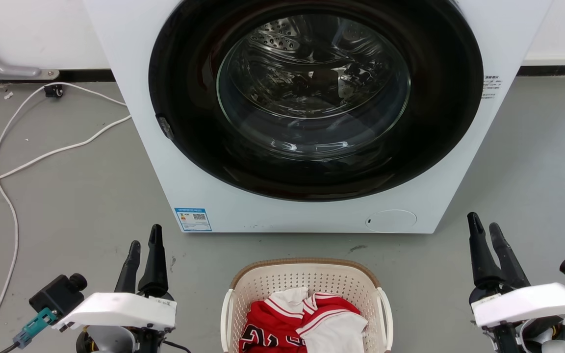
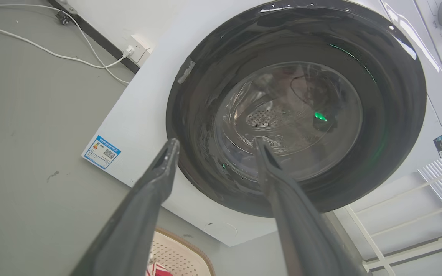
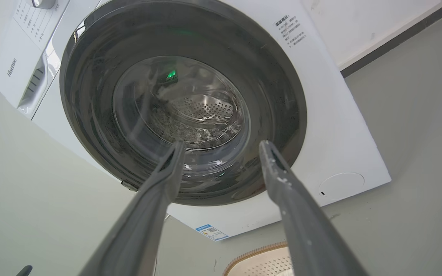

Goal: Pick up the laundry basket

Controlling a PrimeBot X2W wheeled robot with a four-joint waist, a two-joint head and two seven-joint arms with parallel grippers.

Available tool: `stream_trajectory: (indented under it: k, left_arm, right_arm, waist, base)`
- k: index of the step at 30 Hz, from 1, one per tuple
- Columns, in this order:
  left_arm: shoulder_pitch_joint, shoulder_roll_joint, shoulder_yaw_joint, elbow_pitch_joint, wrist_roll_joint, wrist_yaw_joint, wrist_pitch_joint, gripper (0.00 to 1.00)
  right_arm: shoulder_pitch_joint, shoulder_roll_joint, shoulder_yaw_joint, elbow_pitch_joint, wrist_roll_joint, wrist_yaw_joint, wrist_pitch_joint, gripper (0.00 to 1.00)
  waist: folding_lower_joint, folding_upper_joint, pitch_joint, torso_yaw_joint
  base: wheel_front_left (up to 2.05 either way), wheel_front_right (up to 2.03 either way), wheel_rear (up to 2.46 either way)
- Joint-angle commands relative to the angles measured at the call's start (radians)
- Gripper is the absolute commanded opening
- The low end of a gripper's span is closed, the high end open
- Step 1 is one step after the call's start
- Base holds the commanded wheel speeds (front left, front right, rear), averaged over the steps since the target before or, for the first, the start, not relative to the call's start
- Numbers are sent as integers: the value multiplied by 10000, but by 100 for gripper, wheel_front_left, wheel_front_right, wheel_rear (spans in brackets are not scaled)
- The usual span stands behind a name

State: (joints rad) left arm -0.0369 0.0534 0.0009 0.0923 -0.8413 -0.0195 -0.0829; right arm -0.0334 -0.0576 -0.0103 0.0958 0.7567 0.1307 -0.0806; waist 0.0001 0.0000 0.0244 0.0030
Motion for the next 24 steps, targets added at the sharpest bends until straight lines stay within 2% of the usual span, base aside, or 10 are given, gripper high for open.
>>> stream_trajectory:
  k: [1,24]
  left_arm:
    - [-18,23,-29,-199,337,-45,-95,100]
    - [356,3,-131,-435,3087,86,-736,100]
  right_arm:
    - [3,8,45,-224,-352,0,-103,100]
    - [427,37,293,-636,-3539,0,-743,100]
  waist:
    - [0,0,6,0]
    - [0,0,122,22]
  base:
    - [0,0,0]
    - [0,0,0]
